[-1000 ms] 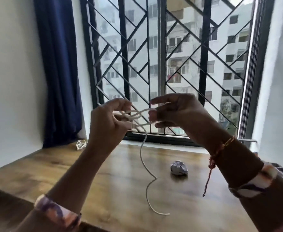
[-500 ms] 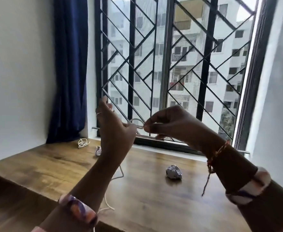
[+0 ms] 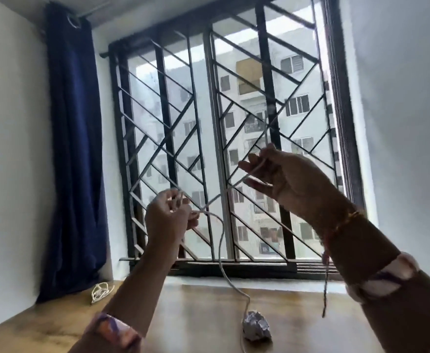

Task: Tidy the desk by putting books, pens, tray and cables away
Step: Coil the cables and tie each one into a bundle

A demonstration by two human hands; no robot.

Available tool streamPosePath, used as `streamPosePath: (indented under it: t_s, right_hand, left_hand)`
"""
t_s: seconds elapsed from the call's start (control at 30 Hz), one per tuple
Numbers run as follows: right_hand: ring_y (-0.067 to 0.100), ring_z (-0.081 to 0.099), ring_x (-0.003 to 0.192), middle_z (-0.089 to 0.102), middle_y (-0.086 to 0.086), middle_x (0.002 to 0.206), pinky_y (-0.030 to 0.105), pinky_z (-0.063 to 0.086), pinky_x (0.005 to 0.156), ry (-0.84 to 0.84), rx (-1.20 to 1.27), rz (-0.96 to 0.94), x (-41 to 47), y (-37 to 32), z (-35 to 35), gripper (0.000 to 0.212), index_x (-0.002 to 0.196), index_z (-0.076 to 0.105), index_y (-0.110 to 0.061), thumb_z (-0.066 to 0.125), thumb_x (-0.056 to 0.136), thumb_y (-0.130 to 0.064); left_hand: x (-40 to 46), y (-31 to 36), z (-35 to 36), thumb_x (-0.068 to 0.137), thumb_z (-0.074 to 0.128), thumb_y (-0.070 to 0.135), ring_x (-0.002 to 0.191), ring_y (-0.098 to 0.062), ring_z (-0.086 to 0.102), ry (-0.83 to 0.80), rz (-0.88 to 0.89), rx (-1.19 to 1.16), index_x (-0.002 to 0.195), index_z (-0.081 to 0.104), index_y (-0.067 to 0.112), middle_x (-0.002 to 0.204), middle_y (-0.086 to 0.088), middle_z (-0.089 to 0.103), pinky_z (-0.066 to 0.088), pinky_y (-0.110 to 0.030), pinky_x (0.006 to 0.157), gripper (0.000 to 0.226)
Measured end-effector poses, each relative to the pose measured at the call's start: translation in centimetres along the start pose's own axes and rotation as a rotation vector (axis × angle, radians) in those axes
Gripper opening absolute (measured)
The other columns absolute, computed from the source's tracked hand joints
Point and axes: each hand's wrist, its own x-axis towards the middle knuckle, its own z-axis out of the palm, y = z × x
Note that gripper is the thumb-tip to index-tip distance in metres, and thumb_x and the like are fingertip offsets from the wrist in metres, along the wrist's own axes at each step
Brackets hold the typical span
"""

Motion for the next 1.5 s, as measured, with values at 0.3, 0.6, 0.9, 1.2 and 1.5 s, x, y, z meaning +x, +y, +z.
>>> streamPosePath:
  t_s: [0.3, 0.6, 0.9, 1.2, 1.5]
  right_hand:
    - [0.004, 0.025, 0.032, 0.033, -0.008, 0.040, 0.012, 0.023, 0.033, 0.103, -0.012, -0.024, 2.5, -0.8, -2.9, 0.030, 0.072, 0.050, -0.016, 0.040, 0.100, -0.023]
    - [0.003, 0.020, 0.031, 0.029, -0.009, 0.039, 0.009, 0.017, 0.035, -0.011, -0.202, 0.120, -0.6, -3.2, -1.9, 0.027, 0.074, 0.053, -0.013, 0.042, 0.098, -0.019]
    - [0.007, 0.033, 0.043, 0.046, -0.001, 0.055, 0.018, 0.027, 0.037, -0.670, -1.225, -0.015, -6.2, -3.5, 4.0, 0.023, 0.070, 0.067, -0.015, 0.058, 0.089, -0.023]
    - [0.004, 0.038, 0.042, 0.047, -0.007, 0.051, 0.015, 0.028, 0.044, -0.596, -1.457, -0.266, -2.9, -2.1, 0.1, 0.021, 0.061, 0.059, -0.027, 0.072, 0.077, -0.030]
    - [-0.002, 0.055, 0.050, 0.066, -0.001, 0.070, 0.010, 0.043, 0.047, -0.601, -1.546, 0.070, 1.9, 2.8, -8.6, 0.006, 0.085, 0.071, -0.019, 0.067, 0.083, -0.015]
  left_hand:
    - [-0.2, 1.5, 4.1, 0.082, 0.067, 0.009, 0.078, -0.016, 0.059, -0.613, -0.203, 0.386, 0.100, 0.064, 0.014, 0.092, -0.011, 0.065, 0.051, -0.025, 0.059, 0.019]
    - [-4.5, 3.6, 2.7, 0.088, 0.053, -0.004, 0.074, -0.014, 0.060, -0.526, -0.140, 0.173, 0.098, 0.064, 0.004, 0.093, -0.008, 0.066, 0.053, -0.027, 0.059, 0.017]
    - [-8.1, 9.2, -2.5, 0.078, 0.066, 0.017, 0.105, -0.029, 0.061, -0.254, 0.769, 1.052, 0.106, 0.063, 0.014, 0.107, -0.012, 0.068, 0.044, -0.039, 0.093, 0.028]
    - [-7.6, 8.5, -4.5, 0.079, 0.060, 0.037, 0.052, -0.013, 0.058, -0.583, -0.115, -0.082, 0.055, 0.058, 0.010, 0.053, -0.001, 0.057, 0.050, -0.021, 0.051, 0.036]
    - [0.9, 6.5, 1.6, 0.100, 0.034, 0.018, 0.047, -0.008, 0.056, 0.067, -0.281, -0.944, 0.054, 0.065, 0.009, 0.050, 0.001, 0.062, 0.046, -0.016, 0.045, 0.056]
